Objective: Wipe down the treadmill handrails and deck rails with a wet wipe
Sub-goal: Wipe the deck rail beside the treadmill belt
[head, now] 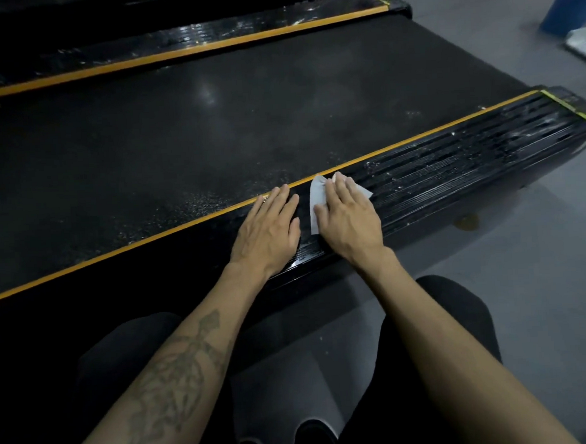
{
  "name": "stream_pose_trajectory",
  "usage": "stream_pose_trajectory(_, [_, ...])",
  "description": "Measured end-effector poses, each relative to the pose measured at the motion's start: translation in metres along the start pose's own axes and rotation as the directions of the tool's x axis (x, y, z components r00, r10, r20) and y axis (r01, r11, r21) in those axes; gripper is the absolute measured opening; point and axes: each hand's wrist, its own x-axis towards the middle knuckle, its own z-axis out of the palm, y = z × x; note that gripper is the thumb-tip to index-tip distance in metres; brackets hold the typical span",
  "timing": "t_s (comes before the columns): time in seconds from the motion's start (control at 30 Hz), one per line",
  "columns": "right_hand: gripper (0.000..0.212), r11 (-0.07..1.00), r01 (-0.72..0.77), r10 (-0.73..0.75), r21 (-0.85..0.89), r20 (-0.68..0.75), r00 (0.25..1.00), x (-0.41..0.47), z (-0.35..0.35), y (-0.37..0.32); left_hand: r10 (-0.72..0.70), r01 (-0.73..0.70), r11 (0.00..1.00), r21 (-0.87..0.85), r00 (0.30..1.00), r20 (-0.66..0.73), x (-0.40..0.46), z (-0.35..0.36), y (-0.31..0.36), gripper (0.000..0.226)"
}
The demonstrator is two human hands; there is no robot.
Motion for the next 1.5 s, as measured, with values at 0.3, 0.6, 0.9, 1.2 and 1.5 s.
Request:
stream_pose_trajectory(0.3, [0.061, 0.999, 0.018, -0.017, -0.026, 0.031, 0.999, -0.004, 0.001, 0.002, 0.009, -0.010, 0.999, 0.046, 1.000, 0.008, 0.012, -0.009, 0.004, 0.043])
stream_pose_trajectory(0.6, [0.066, 0.999, -0.053, 0.053, -0.008, 0.028, 0.998, -0.022, -0.002, -0.008, 0.035, -0.057, 0.994, 0.092, 0.974, 0.225, 0.046, -0.024, 0.003, 0.055])
stream_pose_trajectory(0.9, [0.065, 0.993, -0.107, 0.110, -0.046, 0.072, 0.991, -0.010, 0.002, -0.013, 0.163, -0.137, 0.983, -0.121, 0.955, 0.246, 0.074, 0.000, -0.010, 0.060])
stream_pose_trajectory(1.2, [0.063, 0.986, -0.164, 0.163, 0.030, 0.035, 0.986, -0.021, 0.008, -0.018, 0.191, -0.176, 0.977, -0.117, 0.972, 0.134, 0.067, 0.012, -0.012, 0.058])
stream_pose_trajectory(1.5, [0.064, 0.915, -0.369, 0.366, 0.162, 0.051, 0.929, -0.011, 0.006, -0.032, 0.209, -0.197, 0.976, -0.091, 0.965, 0.160, 0.065, 0.008, -0.012, 0.060])
